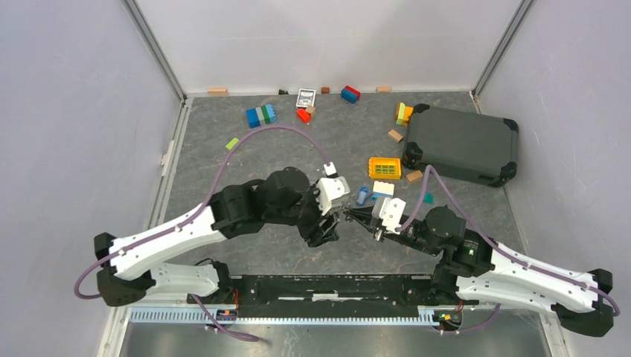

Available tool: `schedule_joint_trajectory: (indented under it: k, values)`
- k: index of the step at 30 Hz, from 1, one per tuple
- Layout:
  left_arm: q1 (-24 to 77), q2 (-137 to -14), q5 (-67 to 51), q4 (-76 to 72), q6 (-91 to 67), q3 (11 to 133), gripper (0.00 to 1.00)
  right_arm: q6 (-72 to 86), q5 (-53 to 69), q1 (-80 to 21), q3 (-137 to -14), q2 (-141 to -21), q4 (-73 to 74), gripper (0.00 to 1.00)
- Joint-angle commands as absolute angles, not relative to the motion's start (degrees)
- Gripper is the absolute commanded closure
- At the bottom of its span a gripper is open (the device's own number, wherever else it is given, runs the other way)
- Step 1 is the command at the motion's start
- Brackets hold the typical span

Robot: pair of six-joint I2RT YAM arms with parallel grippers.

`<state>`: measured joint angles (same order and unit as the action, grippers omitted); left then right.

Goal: Remove the keys from the keyring

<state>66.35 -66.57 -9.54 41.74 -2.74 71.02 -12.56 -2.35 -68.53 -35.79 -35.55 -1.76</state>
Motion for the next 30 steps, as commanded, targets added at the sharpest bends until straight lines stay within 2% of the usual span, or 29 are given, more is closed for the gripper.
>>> schedule_joint_trajectory:
  k: [1,8,13,19,30]
  values:
    - [66.49,-59.93,-11.55,32.06,-0.18,68.17,0.33,-14.94,-0.16,-68.67,-42.14,-35.77,10.63,1.0]
    - [66.46,-49.96,-13.12,25.03,3.18,62.12,0.39,-17.03,3.06,-68.64,-45.36,-36.09,15.2,1.0]
    - [66.49,-44.19,-13.82,15.96,5.04,56.76,0.38,-18.18,8.23,-68.6,-48.21,-38.04,17.33,1.0]
    - [66.45,-45.16,-16.3,10.15,4.54,54.2,0.49,-18.46,12.09,-68.64,-49.96,-39.95,17.16,1.0]
    - [66.6,-48.47,-20.41,9.45,4.82,54.14,0.54,-17.75,12.44,-68.6,-50.71,-41.16,15.78,1.0]
